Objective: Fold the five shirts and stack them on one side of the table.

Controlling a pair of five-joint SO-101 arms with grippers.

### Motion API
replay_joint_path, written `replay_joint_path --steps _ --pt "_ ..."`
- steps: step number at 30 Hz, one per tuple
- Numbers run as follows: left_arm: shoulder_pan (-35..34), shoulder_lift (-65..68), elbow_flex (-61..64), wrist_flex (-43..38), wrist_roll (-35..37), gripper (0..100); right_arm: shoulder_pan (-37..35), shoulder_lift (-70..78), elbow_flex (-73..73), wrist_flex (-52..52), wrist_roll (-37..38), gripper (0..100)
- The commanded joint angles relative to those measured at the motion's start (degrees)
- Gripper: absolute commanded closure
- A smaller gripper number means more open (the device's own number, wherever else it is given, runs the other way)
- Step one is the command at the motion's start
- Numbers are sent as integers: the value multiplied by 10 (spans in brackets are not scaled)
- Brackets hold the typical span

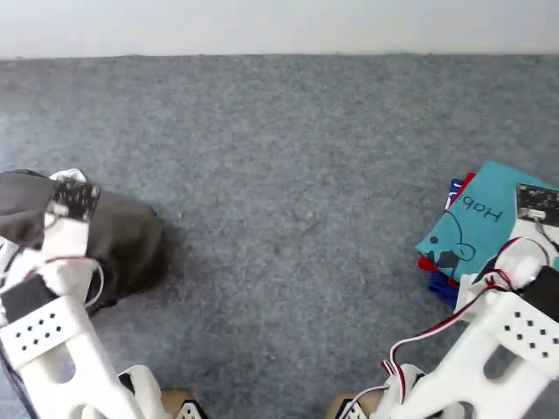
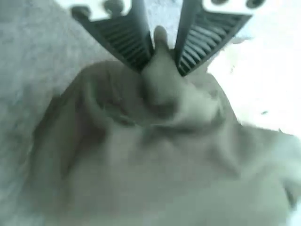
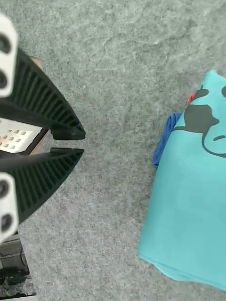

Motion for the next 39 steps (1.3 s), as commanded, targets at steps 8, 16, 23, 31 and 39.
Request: replay_joint_path --steps 8,16,23,31,39 --pt "330 -2 -186 45 174 986 -5 -12 -3 24 -3 949" --pt "560 -1 -175 -10 221 986 -6 -12 -3 24 -2 949" --pt "640 27 -178 -104 217 986 -7 -12 -3 23 -2 949" --pt "753 121 -240 -128 217 983 -8 -12 -3 22 -2 949" --pt "702 142 -304 -18 228 865 -116 -6 -3 22 -2 949"
